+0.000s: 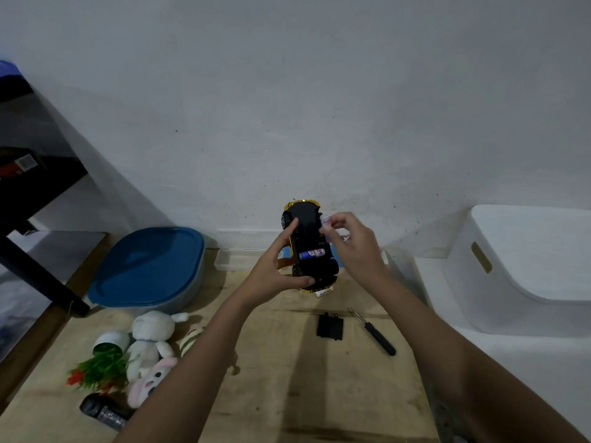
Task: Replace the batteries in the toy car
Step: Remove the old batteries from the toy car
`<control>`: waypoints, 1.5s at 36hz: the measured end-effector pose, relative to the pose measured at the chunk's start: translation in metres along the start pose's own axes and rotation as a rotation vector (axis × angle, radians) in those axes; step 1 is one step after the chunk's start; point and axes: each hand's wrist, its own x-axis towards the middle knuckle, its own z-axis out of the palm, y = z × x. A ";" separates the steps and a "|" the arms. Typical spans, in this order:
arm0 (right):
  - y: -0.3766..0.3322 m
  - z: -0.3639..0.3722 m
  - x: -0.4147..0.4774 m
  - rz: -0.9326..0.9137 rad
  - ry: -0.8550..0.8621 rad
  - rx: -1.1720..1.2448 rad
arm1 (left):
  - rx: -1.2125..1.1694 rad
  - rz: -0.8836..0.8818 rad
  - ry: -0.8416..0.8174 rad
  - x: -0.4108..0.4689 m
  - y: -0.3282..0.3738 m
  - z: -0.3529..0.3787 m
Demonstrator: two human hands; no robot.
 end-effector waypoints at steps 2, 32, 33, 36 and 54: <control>-0.007 -0.002 0.003 0.128 0.070 0.182 | 0.037 -0.003 0.019 0.001 -0.001 -0.002; -0.010 0.010 -0.005 0.224 0.017 0.011 | -0.016 0.074 0.217 -0.001 0.004 0.009; -0.009 0.012 -0.006 0.199 0.035 -0.014 | -0.019 0.084 0.226 -0.001 0.004 0.010; -0.009 0.014 -0.007 0.152 0.075 -0.037 | -0.025 0.102 0.245 0.000 0.006 0.013; -0.006 0.003 -0.008 0.324 -0.009 0.340 | -0.014 0.111 0.204 -0.003 0.009 0.014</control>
